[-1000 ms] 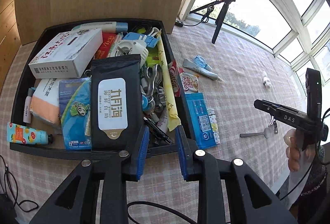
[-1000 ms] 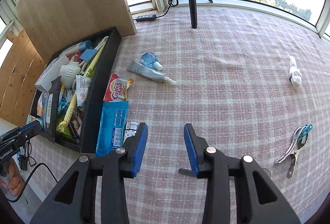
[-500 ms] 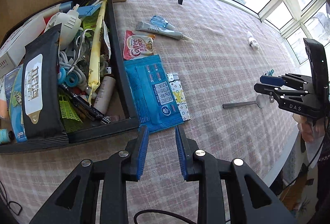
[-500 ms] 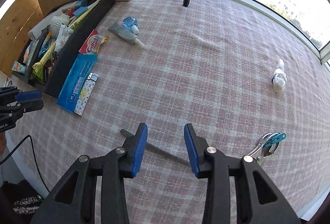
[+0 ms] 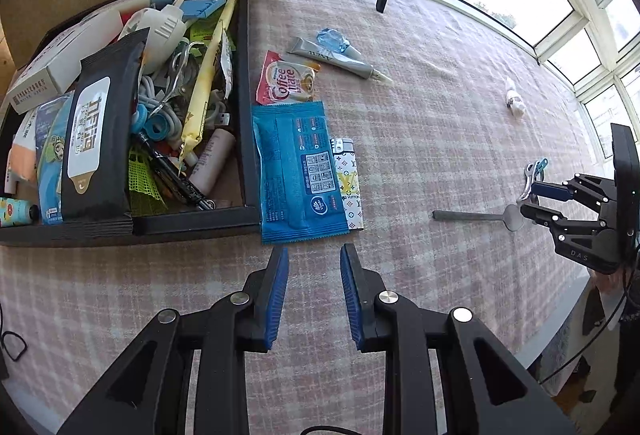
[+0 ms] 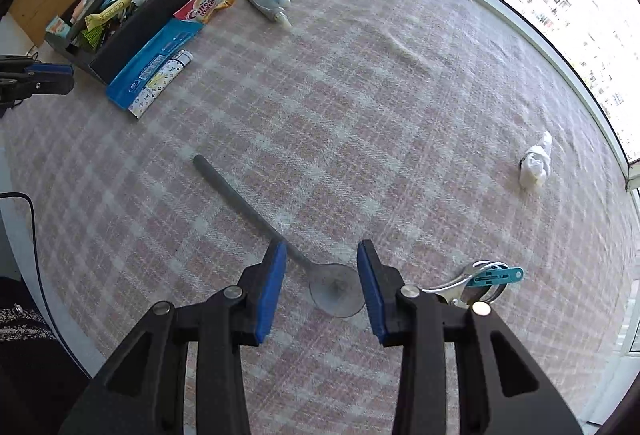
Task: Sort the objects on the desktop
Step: 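Move the left tool toward the grey spoon while the right tool moves toward the white plastic bag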
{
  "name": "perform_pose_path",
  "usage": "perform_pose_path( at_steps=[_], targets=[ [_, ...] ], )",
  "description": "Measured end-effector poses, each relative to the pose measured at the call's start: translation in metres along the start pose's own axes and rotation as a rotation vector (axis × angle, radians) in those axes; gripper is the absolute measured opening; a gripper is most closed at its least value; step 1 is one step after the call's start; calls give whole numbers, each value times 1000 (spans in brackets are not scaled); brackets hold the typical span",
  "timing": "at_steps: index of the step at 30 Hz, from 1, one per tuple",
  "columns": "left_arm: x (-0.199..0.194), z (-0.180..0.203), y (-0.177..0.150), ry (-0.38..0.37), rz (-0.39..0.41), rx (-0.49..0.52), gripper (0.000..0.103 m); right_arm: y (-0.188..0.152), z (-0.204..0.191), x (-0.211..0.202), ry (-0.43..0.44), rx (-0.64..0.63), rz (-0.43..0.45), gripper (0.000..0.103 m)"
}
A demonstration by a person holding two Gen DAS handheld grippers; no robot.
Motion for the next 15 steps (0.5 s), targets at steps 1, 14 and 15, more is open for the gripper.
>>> perform_pose_path(
  at_steps=[1,14,15],
  targets=[
    [2,7,0,-5,1,-5,24,-6,12,-4,-7,19,4,36],
    [64,200,19,2,-58,447,34,-26,194,-20,28,496,4,49],
    [70,212,21,10,-79,489,34,-22,200,-18,37,507,4,51]
  ],
)
Point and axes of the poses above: each gripper's, at about its wrist camera, not at the fingertips, and x roughly the way its jaws point, z to its right, y to its top, the point moved 1 cm from there along x, roughly the way its jaws point, and after that the axes turned 9 degrees about -z, right-handed, at the moved point
